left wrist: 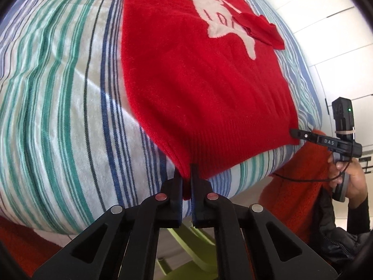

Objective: Fold small clothes
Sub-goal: 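Grasp the hem of the red sweater with both grippers, then pull the hem taut to flatten the sweater, then open both grippers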

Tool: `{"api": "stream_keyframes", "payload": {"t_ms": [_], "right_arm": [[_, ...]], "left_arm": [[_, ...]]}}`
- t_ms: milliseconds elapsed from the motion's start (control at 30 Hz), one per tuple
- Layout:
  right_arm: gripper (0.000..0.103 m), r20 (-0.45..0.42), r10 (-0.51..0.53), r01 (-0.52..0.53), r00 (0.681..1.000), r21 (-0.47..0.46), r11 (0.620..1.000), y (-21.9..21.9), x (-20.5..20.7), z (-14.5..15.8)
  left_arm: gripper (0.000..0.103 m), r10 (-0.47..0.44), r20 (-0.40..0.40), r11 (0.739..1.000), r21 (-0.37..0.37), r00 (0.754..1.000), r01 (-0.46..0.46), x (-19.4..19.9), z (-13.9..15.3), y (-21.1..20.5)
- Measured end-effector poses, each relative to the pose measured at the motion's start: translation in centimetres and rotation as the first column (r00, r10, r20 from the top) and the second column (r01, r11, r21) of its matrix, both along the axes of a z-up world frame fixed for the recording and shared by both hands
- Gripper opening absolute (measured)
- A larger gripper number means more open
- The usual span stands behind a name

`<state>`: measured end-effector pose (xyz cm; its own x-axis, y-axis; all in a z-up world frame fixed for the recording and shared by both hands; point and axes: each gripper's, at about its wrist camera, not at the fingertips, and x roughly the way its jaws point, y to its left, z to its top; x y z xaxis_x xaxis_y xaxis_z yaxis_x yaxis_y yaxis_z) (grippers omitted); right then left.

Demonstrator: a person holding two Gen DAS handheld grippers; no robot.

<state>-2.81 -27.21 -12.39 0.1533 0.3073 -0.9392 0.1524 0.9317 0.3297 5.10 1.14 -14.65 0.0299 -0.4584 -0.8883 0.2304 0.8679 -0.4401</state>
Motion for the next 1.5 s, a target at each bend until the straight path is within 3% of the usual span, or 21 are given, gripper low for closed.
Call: {"api": "stream_keyframes", "payload": {"t_ms": [133, 267, 400, 600, 900, 1100, 1167, 1200, 1233, 1300, 1333, 1500], "right_arm": [[0.003, -0.029, 0.063, -0.067, 0.998, -0.137, 0.988, 0.9, -0.6, 1.1], [0.003, -0.074, 0.067, -0.078, 0.995, -0.166, 0.983, 0.7, -0.9, 0.3], [0.003, -0.093, 0.086, -0.103, 0.992, -0.200, 0.974, 1.2, -0.7, 0.4], [0.003, -0.128, 0.060, -0.081, 0.990, -0.169, 0.982, 0.8, -0.1, -1.8], [0.003, -0.140, 0.043, -0.065, 0.989, -0.160, 0.985, 0.7, 0.5, -2.7], [0.005, -0.126, 0.008, -0.026, 0.992, -0.141, 0.990, 0.5, 0.8, -2.5], [0.007, -0.126, -0.013, -0.002, 0.992, -0.118, 0.993, -0.2, 0.6, -2.2], [0.008, -0.125, -0.020, 0.006, 0.992, -0.111, 0.994, -0.4, 0.6, -2.0], [0.013, -0.122, -0.023, 0.009, 0.992, -0.107, 0.994, -0.6, 0.5, -1.7], [0.023, -0.115, -0.025, 0.012, 0.993, -0.106, 0.994, -1.0, 0.3, -1.2], [0.029, -0.113, -0.025, 0.014, 0.993, -0.103, 0.995, -1.1, 0.3, -1.1], [0.035, -0.107, -0.022, 0.010, 0.994, -0.111, 0.994, -1.4, -0.5, 0.3]], "left_arm": [[0.003, 0.053, -0.011, 0.997, 0.048, 0.999, -0.052, -0.7, 0.2, 1.4], [0.002, 0.098, -0.041, 0.993, 0.072, 0.994, -0.095, -1.0, -1.0, 1.9], [0.002, 0.084, -0.022, 0.990, 0.118, 0.996, -0.081, -1.5, -0.1, 1.6], [0.002, 0.098, -0.072, 0.982, 0.167, 0.993, -0.085, -0.6, -3.3, 1.6], [0.008, 0.145, -0.118, 0.966, 0.230, 0.982, -0.115, 0.4, -4.1, 1.0], [0.009, 0.151, -0.124, 0.970, 0.210, 0.981, -0.123, -0.4, -3.3, 2.0], [0.020, 0.148, -0.134, 0.971, 0.208, 0.980, -0.118, -0.8, -2.6, 2.4], [0.038, 0.147, -0.138, 0.970, 0.212, 0.979, -0.116, -1.1, -2.2, 2.7], [0.062, 0.146, -0.143, 0.970, 0.217, 0.979, -0.113, -1.4, -1.9, 2.8], [0.085, 0.144, -0.138, 0.962, 0.250, 0.980, -0.106, -2.0, -1.3, 2.8], [0.086, 0.134, -0.124, 0.956, 0.279, 0.983, -0.095, -2.4, -1.0, 2.8], [0.086, 0.072, -0.065, 0.949, 0.311, 0.995, -0.049, -4.9, 2.4, 3.2]]}}
